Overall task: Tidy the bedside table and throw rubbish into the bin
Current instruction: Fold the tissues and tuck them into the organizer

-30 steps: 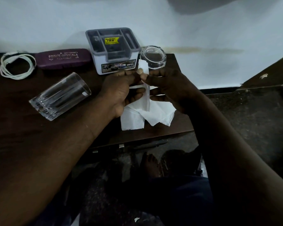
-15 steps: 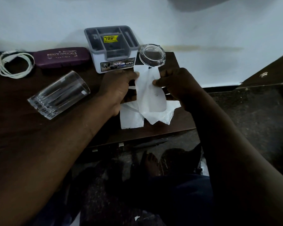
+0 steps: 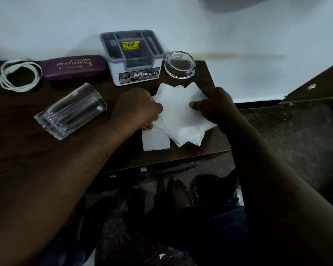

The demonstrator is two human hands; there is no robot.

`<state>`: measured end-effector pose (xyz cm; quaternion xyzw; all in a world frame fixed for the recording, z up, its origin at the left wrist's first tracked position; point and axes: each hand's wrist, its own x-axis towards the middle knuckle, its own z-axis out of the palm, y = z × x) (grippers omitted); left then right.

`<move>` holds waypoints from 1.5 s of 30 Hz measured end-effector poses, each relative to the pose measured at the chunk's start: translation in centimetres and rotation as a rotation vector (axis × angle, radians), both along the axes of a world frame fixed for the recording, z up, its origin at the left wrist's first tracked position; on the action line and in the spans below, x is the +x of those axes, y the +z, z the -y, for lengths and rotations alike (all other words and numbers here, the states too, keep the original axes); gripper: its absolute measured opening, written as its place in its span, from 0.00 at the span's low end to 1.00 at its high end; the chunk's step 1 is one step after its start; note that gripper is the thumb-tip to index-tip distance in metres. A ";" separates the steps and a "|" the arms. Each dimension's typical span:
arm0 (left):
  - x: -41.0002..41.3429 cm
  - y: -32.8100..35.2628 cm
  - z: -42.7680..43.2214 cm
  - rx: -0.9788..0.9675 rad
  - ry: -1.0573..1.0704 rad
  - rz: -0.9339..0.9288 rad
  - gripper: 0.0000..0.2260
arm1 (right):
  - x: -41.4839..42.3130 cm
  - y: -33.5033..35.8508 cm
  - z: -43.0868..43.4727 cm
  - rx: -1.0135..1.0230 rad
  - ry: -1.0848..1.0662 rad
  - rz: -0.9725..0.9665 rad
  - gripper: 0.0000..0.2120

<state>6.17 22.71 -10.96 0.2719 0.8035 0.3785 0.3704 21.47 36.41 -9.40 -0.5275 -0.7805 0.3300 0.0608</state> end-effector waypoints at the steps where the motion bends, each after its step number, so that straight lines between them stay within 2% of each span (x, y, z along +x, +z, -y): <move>1: -0.1 0.0 0.0 0.006 0.003 -0.008 0.05 | 0.0 0.0 -0.1 0.008 0.002 0.012 0.20; 13: -1.1 -0.6 0.3 0.038 0.091 -0.272 0.06 | -0.4 -0.3 -0.2 -0.018 -0.067 -0.048 0.21; 16: -0.9 -0.5 0.3 0.043 0.095 -0.387 0.05 | -0.6 -0.3 -0.3 -0.107 -0.129 -0.137 0.17; 19: -1.1 -0.9 0.2 0.035 0.072 -0.449 0.14 | -0.7 -0.1 -0.6 -0.275 -0.183 -0.294 0.13; 22: -1.2 -1.2 0.0 0.025 0.048 -0.469 0.12 | -1.0 0.0 -0.5 -0.366 -0.173 -0.355 0.07; 26: -1.3 -1.8 -0.1 0.036 0.000 -0.478 0.16 | -0.7 -0.7 -0.5 -0.262 -0.152 -0.251 0.08; 30: -1.1 -2.3 -0.2 0.028 -0.028 -0.527 0.14 | -0.2 -0.9 -0.3 -0.082 -0.080 -0.063 0.10; 34: -1.1 -2.7 -0.4 0.007 -0.039 -0.549 0.11 | -0.3 -0.8 -0.3 0.040 -0.059 -0.002 0.15; 38: -1.0 -2.9 -0.4 0.004 -0.039 -0.552 0.10 | 0.1 -0.6 -0.4 0.195 -0.043 0.065 0.14; 45: -1.0 -2.9 -0.4 0.018 -0.052 -0.528 0.09 | 0.5 -1.0 -0.5 0.046 -0.135 0.123 0.19</move>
